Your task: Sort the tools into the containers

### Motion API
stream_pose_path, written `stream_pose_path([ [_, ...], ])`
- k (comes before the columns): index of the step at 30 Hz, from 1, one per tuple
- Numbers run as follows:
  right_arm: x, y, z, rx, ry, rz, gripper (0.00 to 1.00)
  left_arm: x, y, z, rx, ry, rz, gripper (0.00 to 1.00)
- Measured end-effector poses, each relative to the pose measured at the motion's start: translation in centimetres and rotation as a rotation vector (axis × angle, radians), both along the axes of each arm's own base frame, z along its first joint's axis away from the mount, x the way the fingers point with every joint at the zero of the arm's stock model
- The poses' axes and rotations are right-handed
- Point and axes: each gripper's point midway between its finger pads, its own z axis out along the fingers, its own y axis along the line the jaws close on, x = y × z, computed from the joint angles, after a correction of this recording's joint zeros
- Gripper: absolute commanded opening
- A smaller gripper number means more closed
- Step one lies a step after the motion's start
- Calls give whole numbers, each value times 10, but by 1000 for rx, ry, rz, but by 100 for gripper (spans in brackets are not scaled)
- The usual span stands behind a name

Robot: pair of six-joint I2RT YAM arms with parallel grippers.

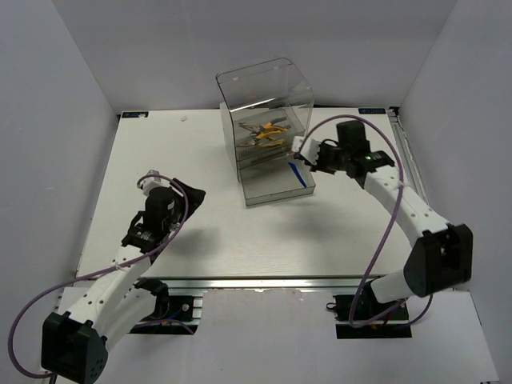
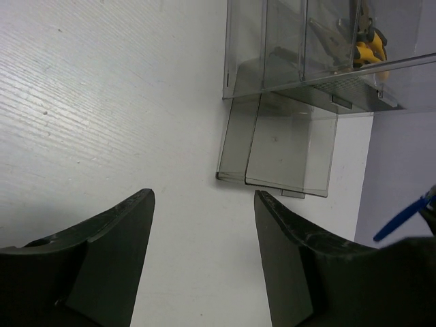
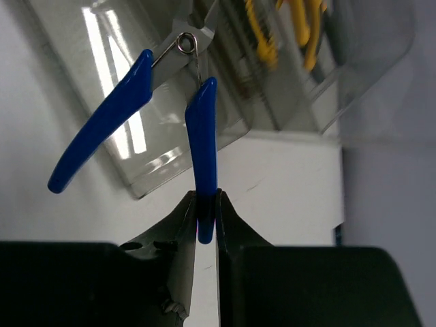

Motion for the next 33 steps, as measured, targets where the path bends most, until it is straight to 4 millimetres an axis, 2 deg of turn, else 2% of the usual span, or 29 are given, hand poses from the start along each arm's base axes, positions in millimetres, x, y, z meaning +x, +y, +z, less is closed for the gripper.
stream_pose_path([
  [5, 42, 55, 5, -136, -159, 130, 0, -5, 7, 0, 11, 7, 26, 71],
  [7, 55, 72, -2, -184, -203, 163, 0, -7, 9, -3, 20, 19, 35, 71],
  [9, 63, 78, -14, -229, -225, 178, 0, -9, 12, -7, 33, 36, 46, 71],
  [14, 83, 78, -41, -330, -262, 178, 0, -14, 20, -12, 47, 61, 81, 71],
  [21, 85, 70, -68, -393, -271, 192, 1, -16, 32, -6, 35, 62, 162, 71],
  [23, 85, 71, -79, -405, -254, 201, 5, -15, 35, -3, 36, 66, 184, 71],
  [25, 84, 70, -93, -420, -225, 211, 14, -14, 39, 3, 44, 78, 209, 71],
  [26, 84, 70, -100, -427, -210, 215, 23, -12, 41, 6, 51, 82, 223, 71],
  [29, 80, 68, -117, -444, -166, 224, 37, -5, 44, 18, 69, 100, 255, 71],
  [33, 75, 65, -132, -458, -115, 229, 48, 6, 49, 26, 103, 155, 295, 74],
])
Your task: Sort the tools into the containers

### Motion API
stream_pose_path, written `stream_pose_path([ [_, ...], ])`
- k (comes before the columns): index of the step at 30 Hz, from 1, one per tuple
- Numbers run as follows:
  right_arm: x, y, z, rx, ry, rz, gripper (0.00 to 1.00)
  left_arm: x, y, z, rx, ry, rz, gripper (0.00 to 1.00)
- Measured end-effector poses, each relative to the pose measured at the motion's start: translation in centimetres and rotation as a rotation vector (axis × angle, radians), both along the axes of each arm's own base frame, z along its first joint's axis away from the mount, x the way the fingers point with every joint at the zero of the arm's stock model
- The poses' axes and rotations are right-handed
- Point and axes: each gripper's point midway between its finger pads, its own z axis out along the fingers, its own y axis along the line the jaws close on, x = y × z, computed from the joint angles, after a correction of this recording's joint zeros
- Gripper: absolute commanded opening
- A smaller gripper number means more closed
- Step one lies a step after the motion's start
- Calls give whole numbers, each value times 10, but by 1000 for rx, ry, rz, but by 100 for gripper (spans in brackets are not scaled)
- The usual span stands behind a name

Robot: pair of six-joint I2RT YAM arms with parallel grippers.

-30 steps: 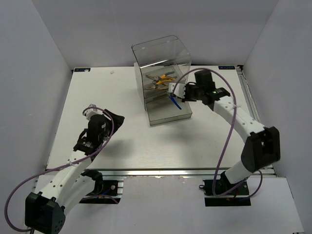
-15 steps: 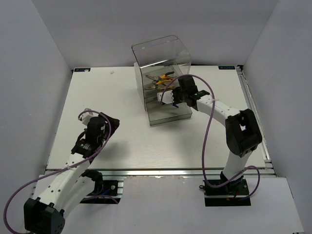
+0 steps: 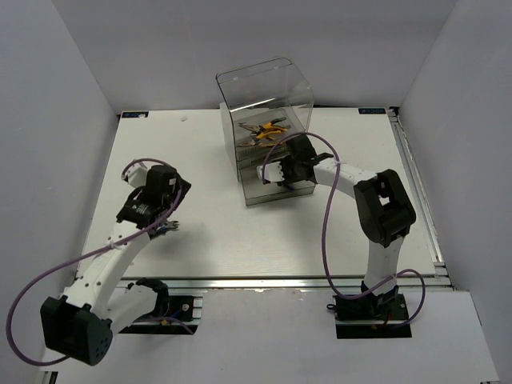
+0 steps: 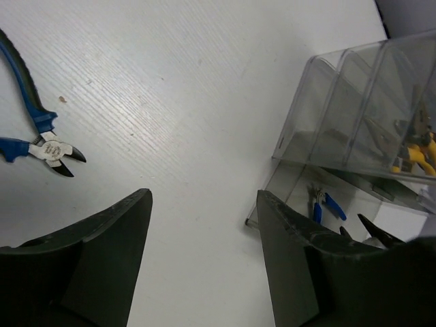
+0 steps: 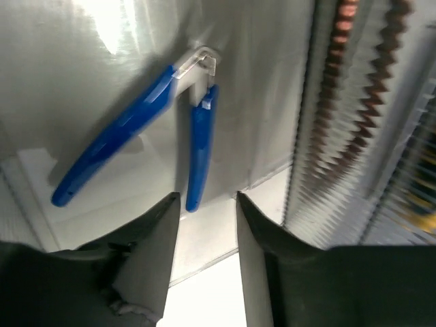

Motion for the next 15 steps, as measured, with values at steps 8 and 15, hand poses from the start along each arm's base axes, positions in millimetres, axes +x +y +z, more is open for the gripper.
stream_pose_path([
  [8, -5, -4, -2, 27, 43, -49, 50, -5, 14, -15, 30, 159, 83, 83],
  [15, -20, -8, 72, 241, 69, -141, 89, -23, 38, -28, 44, 251, 182, 82],
])
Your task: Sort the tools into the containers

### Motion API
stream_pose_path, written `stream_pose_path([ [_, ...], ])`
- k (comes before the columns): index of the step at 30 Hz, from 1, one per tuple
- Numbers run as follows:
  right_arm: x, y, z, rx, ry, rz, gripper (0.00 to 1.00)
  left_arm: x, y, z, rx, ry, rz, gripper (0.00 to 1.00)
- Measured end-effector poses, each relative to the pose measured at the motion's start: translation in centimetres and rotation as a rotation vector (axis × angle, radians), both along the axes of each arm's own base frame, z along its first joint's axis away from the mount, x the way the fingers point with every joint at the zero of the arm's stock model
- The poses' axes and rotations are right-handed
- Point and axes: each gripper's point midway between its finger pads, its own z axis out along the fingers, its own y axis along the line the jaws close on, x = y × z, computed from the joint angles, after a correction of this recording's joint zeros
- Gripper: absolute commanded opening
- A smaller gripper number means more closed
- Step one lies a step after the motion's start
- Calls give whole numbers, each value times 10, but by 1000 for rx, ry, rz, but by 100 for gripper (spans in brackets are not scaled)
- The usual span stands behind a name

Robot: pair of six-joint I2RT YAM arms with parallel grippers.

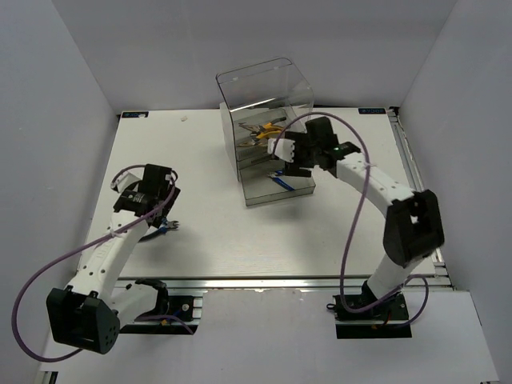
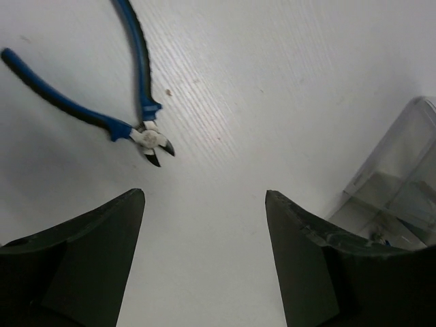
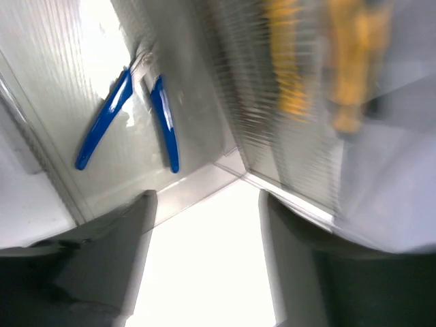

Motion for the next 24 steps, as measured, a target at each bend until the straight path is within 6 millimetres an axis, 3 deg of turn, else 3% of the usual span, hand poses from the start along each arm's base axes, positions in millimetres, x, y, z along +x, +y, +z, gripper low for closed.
stream_pose_path([
  [3, -16, -2, 48, 153, 10, -29, 89, -5, 16, -6, 13, 41, 47, 78],
  [7, -48, -6, 79, 309, 100, -29, 89, -6, 40, -22, 31, 118, 98, 75],
  [9, -69, -9, 77, 364, 157, -29, 89, -5, 49, -31, 35, 160, 105, 73],
  [13, -117, -20, 52, 425, 278, -45, 89, -1, 66, -55, 36, 254, 105, 66],
  [15, -131, -25, 43, 443, 321, -63, 89, 0, 72, -68, 35, 306, 97, 64],
  [24, -130, -35, 47, 514, 350, -115, 89, 14, 70, -103, 9, 418, 7, 56],
])
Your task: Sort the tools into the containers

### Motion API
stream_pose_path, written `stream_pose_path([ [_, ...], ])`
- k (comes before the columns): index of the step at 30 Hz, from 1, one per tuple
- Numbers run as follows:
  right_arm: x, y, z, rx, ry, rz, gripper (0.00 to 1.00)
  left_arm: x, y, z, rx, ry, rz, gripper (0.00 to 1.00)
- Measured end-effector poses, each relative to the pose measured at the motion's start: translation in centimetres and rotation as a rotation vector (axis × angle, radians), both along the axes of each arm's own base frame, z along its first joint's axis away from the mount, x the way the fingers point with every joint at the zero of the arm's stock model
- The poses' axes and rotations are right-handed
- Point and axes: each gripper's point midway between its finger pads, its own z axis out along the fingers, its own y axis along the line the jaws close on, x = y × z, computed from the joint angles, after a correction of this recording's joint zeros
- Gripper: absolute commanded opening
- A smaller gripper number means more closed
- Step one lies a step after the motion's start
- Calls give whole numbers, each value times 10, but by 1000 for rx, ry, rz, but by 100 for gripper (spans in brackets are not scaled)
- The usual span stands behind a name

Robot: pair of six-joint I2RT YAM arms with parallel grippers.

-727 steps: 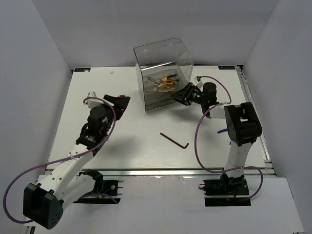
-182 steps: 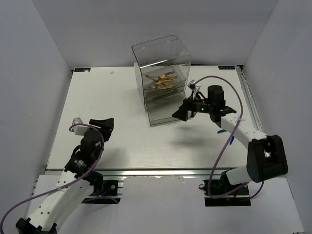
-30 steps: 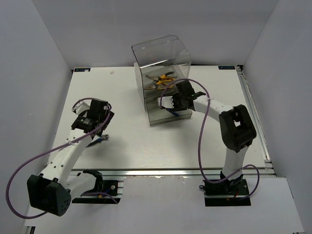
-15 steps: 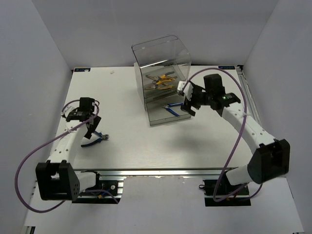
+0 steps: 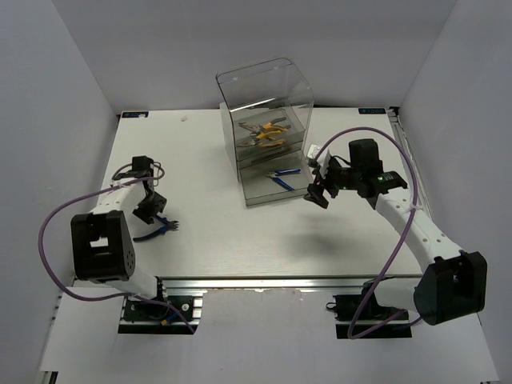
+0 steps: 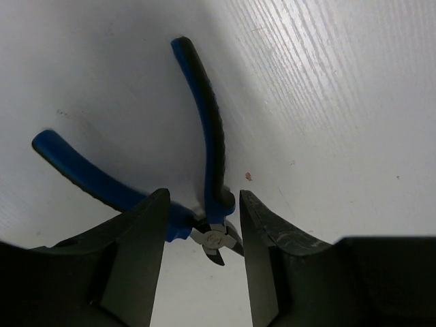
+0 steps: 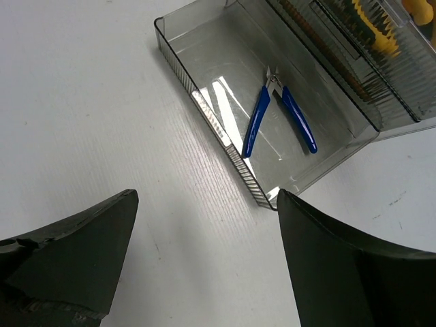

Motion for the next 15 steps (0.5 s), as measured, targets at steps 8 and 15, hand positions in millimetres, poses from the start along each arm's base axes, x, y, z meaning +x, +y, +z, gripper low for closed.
stream_pose_path([
  [8, -3, 2, 1, 19, 17, 3, 89, 3, -5, -22, -37, 54, -46, 52],
  [15, -5, 1, 3, 32, 20, -1, 89, 8, -1, -25, -48, 38, -56, 44],
])
